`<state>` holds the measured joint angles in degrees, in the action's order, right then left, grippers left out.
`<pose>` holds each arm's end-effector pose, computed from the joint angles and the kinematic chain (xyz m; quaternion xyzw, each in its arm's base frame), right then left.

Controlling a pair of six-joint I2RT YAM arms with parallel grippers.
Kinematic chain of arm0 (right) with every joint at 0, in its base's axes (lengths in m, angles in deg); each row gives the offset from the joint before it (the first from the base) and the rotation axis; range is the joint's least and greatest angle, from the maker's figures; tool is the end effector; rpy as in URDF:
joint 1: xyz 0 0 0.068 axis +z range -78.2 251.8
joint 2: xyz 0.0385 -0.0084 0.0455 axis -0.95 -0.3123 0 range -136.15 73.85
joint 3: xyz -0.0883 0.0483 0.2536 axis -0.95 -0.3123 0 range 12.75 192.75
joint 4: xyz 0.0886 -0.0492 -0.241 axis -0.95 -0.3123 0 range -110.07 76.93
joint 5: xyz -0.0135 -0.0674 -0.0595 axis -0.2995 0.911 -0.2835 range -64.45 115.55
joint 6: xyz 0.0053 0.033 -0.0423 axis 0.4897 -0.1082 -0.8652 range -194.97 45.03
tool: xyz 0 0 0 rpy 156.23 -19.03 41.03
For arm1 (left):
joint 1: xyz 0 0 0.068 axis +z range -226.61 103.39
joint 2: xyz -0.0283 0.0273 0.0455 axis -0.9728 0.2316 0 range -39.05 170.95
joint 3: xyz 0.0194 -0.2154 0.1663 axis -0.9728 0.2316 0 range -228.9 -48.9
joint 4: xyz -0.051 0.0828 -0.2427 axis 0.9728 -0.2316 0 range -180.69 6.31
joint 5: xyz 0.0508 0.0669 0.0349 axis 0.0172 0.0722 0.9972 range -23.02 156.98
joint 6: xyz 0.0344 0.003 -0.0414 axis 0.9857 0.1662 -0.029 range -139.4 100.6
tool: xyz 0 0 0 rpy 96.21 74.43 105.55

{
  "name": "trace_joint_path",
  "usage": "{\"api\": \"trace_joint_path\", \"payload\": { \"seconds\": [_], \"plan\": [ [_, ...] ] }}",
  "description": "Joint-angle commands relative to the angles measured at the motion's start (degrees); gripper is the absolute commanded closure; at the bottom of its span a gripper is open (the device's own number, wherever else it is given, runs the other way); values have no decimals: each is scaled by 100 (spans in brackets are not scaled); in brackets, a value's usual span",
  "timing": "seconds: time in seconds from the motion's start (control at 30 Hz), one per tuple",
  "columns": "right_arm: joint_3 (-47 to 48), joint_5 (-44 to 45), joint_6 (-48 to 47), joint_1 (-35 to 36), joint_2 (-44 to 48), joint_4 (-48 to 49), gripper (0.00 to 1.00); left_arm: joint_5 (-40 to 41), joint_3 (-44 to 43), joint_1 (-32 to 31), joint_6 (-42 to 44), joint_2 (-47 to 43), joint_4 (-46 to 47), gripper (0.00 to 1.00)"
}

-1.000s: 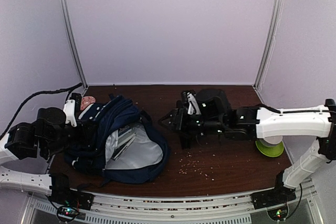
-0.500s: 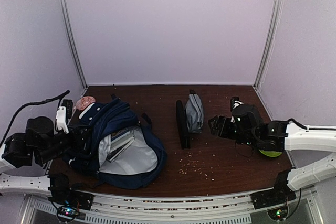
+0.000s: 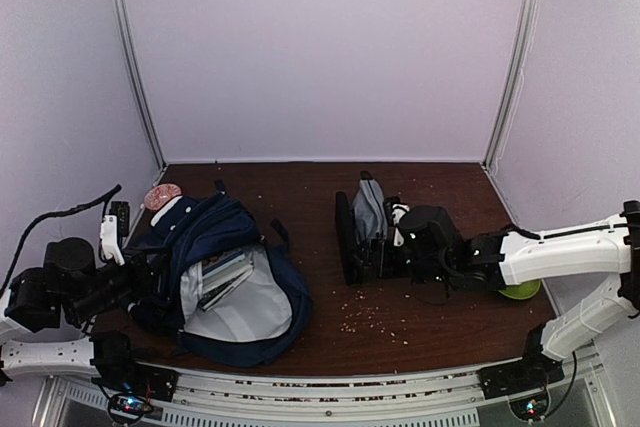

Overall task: Pack the student bag
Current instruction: Pick up the stationery from the center of the board.

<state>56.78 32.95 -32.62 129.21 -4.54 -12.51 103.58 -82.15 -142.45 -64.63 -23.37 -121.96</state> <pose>0.1621 0.2451 0.2226 -0.0852 0.8767 0.3227 0.3464 0.0510 -0.0618 0.2797 -0.0359 0.8003 -0.2990 0.5185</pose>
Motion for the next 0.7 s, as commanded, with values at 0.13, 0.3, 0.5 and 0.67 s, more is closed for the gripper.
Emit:
{"api": "trace_joint_path", "payload": {
  "seconds": [0.13, 0.3, 0.5, 0.67],
  "plan": [
    [34, 838, 32, 471, -637, 485, 15, 746, -379, 45, 144, -670, 210, 100],
    [294, 1690, 135, 676, -1305, 624, 15, 736, -314, 45, 70, -690, 272, 100],
    [808, 2330, 450, 720, -2033, 330, 17, 709, -295, 46, 42, -661, 332, 100],
    [1062, 2512, 437, 686, -2415, 239, 21, 699, -265, 45, 41, -608, 350, 100]
  ]
}}
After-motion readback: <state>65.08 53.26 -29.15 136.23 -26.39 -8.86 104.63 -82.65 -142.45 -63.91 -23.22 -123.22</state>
